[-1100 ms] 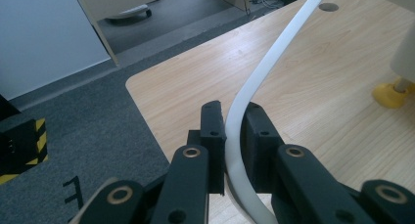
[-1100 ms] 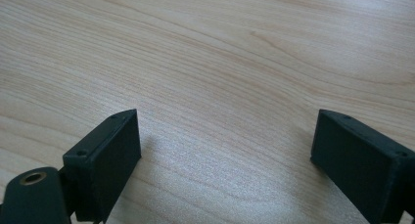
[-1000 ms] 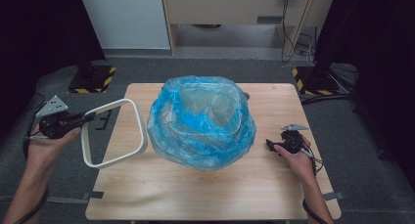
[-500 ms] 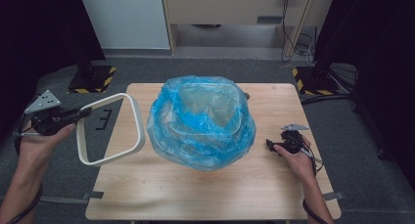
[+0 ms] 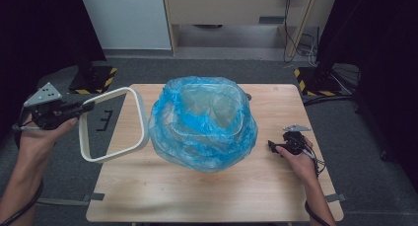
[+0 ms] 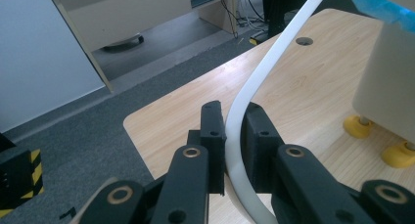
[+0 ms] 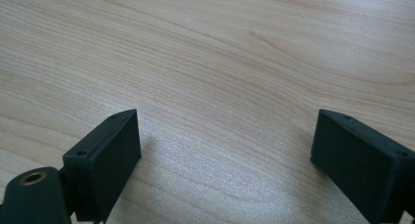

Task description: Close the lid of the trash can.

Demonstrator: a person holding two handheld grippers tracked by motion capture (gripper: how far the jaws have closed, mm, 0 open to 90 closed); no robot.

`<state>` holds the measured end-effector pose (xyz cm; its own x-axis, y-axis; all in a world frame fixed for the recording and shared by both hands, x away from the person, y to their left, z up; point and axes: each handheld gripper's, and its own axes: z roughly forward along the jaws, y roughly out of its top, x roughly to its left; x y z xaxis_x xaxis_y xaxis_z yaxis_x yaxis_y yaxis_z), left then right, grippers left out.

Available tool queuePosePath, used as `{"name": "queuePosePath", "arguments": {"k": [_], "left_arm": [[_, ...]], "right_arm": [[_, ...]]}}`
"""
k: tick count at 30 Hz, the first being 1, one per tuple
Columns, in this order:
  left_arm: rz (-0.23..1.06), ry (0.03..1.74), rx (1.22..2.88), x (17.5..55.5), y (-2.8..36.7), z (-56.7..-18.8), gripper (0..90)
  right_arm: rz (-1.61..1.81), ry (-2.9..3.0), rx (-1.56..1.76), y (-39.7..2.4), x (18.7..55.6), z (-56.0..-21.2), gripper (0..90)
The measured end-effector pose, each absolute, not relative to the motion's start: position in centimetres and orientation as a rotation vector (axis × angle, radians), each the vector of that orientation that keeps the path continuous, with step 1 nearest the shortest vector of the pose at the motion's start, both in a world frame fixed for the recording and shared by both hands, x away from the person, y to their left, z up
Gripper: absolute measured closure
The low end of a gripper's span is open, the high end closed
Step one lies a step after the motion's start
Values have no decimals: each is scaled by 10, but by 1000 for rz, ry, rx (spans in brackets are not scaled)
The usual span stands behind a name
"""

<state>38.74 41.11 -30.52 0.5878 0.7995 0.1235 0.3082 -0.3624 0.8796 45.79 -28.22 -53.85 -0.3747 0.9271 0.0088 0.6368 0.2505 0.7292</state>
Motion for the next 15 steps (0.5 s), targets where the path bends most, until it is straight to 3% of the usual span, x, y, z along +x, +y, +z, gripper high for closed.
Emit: {"name": "queuePosePath", "arguments": {"k": [15], "left_arm": [[712,849,1940,388,401,-285,805]], "right_arm": [[917,2103,1423,-282,458,-539,110]]}}
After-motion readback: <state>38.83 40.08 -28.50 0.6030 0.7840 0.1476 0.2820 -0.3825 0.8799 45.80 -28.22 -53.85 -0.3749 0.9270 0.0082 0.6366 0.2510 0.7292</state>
